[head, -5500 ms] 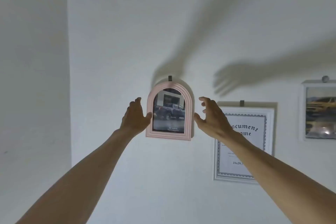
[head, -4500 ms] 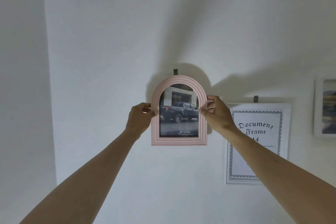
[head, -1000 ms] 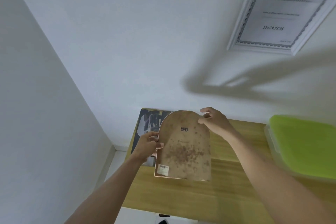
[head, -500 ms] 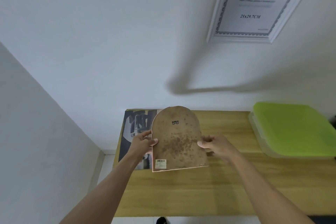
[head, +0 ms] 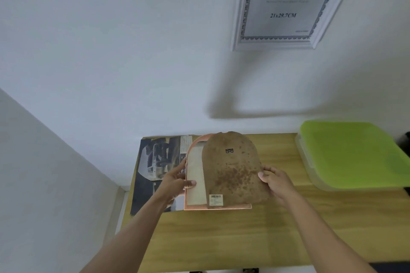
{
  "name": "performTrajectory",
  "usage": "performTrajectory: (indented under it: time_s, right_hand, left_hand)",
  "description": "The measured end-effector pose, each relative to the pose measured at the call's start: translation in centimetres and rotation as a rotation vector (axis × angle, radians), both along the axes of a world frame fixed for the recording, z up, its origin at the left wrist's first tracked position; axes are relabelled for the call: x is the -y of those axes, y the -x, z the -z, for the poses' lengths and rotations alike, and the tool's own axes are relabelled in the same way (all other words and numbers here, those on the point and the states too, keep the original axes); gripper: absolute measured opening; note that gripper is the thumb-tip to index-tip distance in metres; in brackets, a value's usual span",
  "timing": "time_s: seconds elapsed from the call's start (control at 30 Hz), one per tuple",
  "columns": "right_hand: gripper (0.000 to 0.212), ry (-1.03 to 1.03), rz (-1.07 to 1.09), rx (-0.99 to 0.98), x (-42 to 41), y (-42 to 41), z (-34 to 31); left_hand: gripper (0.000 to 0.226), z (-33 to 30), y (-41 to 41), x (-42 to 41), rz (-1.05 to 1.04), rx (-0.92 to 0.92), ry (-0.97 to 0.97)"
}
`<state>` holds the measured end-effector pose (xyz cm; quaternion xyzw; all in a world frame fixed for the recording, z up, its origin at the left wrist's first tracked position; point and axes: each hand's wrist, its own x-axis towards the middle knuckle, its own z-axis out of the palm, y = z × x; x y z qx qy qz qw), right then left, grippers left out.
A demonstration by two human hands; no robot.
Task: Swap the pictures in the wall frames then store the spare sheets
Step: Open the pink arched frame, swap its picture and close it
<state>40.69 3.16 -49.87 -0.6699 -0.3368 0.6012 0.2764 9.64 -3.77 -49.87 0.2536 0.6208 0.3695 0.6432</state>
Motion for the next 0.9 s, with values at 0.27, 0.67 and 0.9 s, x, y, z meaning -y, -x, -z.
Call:
performTrajectory:
  time_s: [0.27,0.67,0.9]
  right_hand:
    - [0.029,-0.032,0.165,0.180,-3.1,-6.6,1.0]
    - [0.044,-0.136,-0.196,0.879,-3.6,-9.0,6.1]
    - [0.068,-0.226,-0.786,1.073,-2.6,-8.7,8.7]
  left_hand:
    - [0.098,1.5,0.2,-1.1,-0.092,-0.097,0.040]
    - [0.093,0.8,-3.4,-0.7,-0.138,-0.204,0.070]
    - [0.095,1.1,-6.8,-1.1,-0.190,-0.197,0.114]
